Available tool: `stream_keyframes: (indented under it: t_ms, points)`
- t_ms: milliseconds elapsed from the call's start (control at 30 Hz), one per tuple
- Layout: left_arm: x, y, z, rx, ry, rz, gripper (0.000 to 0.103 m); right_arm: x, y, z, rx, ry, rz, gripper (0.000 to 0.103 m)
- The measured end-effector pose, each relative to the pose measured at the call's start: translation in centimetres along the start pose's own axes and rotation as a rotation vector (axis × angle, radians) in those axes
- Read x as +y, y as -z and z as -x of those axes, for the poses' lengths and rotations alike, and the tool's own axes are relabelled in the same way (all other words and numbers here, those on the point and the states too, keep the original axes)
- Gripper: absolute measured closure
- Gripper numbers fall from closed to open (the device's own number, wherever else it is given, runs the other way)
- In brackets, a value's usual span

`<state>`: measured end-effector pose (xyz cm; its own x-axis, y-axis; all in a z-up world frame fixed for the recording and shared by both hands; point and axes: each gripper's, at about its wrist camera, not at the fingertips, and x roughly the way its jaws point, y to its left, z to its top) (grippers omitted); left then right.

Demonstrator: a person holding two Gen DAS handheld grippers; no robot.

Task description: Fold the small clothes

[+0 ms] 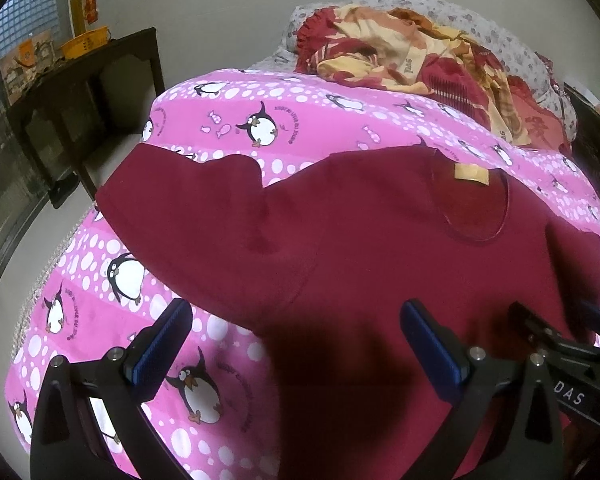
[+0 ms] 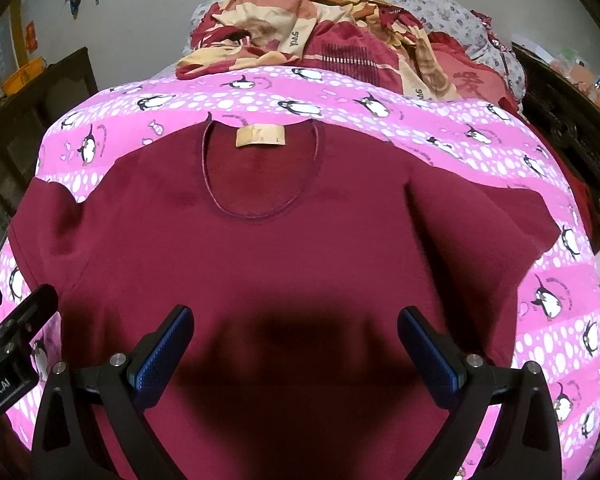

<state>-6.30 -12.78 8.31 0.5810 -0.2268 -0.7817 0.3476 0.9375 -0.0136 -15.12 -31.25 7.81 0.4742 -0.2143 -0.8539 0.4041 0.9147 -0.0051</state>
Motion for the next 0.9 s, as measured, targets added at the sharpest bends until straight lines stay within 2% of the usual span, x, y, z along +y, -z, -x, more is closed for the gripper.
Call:
stream_keyframes:
  t_ms: [133, 433, 600, 700, 767, 833, 900]
  points:
    - [2.5, -0.5, -0.4, 0.013, 0.015, 0.052, 0.0, 0.8, 0.0, -0.4, 0.009, -0.012, 0.013, 0.0]
    - [11.4, -2.8, -3.0, 0.032, -0.048, 0.19, 0.0, 2.1, -0.4, -0.9, 0.015, -0.025, 0.052, 0.0]
    - [17.8, -5.2, -5.4, 0.011, -0.11, 0.32, 0.0, 2.4, -0.2, -1.2, 0.037, -0.042, 0.068, 0.0]
    - [21.3, -6.7, -7.3, 0.0, -0.175, 0.392, 0.0, 2.5, -0.1, -1.3, 0.045, -0.059, 0.071, 0.0]
    - [23.5, -7.5, -8.8, -0.005, -0.215, 0.443, 0.005, 2.7, -0.2, -1.5, 0.054, -0.064, 0.075, 0.0]
    - [25.3, -8.1, -10.6, 0.025, -0.197, 0.504, 0.019, 3.0, -0.2, -1.8, 0.068, -0.071, 0.088, 0.0]
    - [26.0, -8.5, -12.0, 0.05, -0.171, 0.539, 0.028, 3.3, -0.2, -2.2, 0.079, -0.07, 0.103, 0.0]
